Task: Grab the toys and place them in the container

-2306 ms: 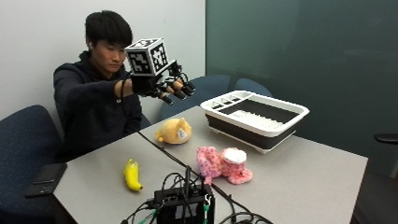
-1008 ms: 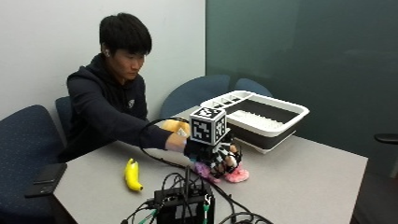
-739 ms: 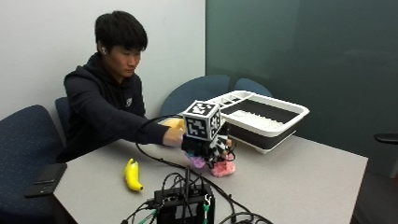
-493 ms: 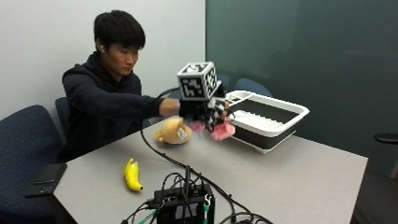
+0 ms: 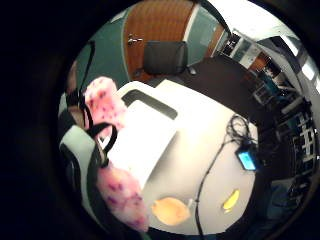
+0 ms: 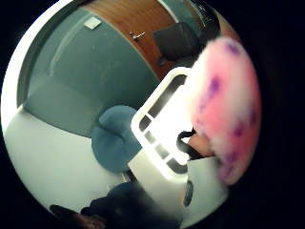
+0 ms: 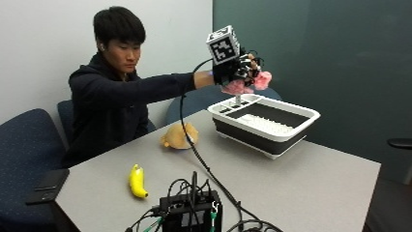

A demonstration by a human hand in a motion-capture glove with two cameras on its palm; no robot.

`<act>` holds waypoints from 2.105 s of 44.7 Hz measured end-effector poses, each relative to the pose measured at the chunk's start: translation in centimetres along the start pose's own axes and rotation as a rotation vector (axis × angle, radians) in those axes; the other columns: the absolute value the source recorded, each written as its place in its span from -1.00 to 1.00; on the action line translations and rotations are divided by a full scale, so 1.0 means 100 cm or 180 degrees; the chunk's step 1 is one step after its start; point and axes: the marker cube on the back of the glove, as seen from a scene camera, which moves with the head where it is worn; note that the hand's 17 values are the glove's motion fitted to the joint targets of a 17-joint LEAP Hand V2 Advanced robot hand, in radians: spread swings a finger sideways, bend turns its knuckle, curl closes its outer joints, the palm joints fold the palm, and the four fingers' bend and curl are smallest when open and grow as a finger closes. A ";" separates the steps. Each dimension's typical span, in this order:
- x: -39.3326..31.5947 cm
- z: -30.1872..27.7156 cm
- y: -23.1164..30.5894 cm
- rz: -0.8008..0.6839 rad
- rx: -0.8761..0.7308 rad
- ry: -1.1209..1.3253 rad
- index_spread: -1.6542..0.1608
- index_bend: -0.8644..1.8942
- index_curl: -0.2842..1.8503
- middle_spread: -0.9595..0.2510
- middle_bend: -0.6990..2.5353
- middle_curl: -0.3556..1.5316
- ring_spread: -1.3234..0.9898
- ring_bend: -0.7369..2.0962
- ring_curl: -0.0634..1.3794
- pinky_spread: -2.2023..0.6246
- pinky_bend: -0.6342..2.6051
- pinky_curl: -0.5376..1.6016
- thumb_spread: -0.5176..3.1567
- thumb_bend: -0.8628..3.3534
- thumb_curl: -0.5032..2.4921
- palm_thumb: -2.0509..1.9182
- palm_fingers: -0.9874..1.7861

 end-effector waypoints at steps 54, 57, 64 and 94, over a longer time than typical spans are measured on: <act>0.098 0.099 0.256 -0.1012 -0.1608 0.0037 0.48 -0.20 -0.50 0.43 -0.36 -0.29 -0.04 0.13 -0.37 0.38 0.06 -0.14 -0.09 -0.48 -0.28 0.37 0.31; 0.090 0.084 0.238 -0.0961 -0.1573 -0.0046 0.46 -0.15 -0.48 0.36 -0.31 -0.26 -0.09 0.20 -0.30 0.36 0.05 -0.14 -0.14 -0.47 -0.24 0.40 0.40; 0.071 0.022 0.170 -0.0975 -0.1114 0.0008 0.40 -0.04 -0.39 0.20 -0.18 -0.13 -0.18 0.32 -0.13 0.32 0.05 -0.08 -0.24 -0.46 -0.17 0.42 0.41; -0.007 0.060 0.035 -0.0301 -0.1541 0.0113 0.40 0.01 -0.09 0.07 -0.16 0.20 -0.18 0.24 0.06 0.37 0.21 0.05 -0.39 -0.51 -0.04 0.33 -0.55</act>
